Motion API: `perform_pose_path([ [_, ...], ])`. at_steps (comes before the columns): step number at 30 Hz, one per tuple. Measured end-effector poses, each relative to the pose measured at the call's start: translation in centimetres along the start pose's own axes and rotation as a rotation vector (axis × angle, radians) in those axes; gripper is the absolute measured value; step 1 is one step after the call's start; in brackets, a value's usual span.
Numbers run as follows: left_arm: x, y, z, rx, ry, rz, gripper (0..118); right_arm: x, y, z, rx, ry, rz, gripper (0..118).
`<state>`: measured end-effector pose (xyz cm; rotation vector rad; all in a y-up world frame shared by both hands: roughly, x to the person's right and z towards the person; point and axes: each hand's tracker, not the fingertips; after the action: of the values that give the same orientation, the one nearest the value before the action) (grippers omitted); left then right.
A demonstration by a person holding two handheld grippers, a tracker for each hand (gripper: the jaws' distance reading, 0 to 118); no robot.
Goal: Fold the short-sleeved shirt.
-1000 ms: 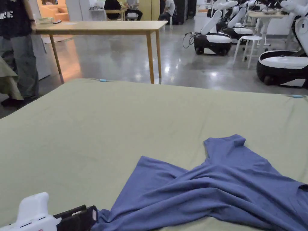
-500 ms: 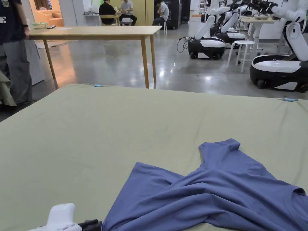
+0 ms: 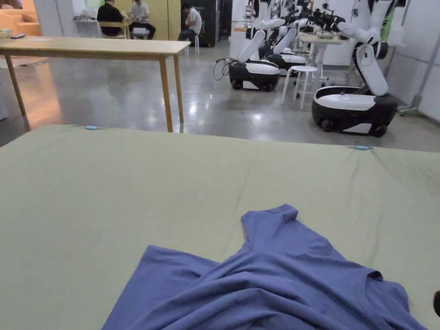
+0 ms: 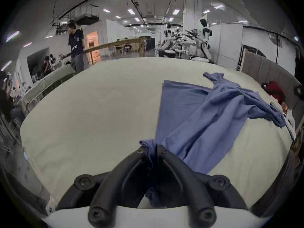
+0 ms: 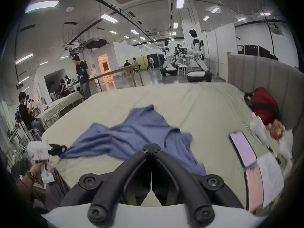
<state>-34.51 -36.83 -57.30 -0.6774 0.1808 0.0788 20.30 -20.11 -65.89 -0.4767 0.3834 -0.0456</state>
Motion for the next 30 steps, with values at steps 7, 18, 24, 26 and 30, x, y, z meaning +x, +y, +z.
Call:
perform_pose_path([
  [7, -0.1, 0.8, 1.7, 0.066, -0.1, 0.056, 8, 2.5, 8.9, -20.1, -0.179, 0.068, 0.151, 1],
  [18, -0.1, 1.3, 3.0, 0.091, -0.156, 0.061, 8, 5.3, 6.7, -37.1, -0.51, 0.053, 0.262, 111],
  [24, 0.1, 1.7, 3.0, 0.083, -0.158, 0.051, 8, 5.1, 3.9, -39.5, -0.658, 0.033, 0.289, 105],
  [26, 0.1, 1.8, 3.1, 0.088, -0.156, 0.056, 8, 4.9, 4.0, -38.7, -0.598, 0.04, 0.241, 98],
  [30, 0.0, 1.8, 2.7, 0.086, -0.157, 0.08, 8, 4.3, 4.3, -37.0, -0.579, 0.083, 0.272, 45],
])
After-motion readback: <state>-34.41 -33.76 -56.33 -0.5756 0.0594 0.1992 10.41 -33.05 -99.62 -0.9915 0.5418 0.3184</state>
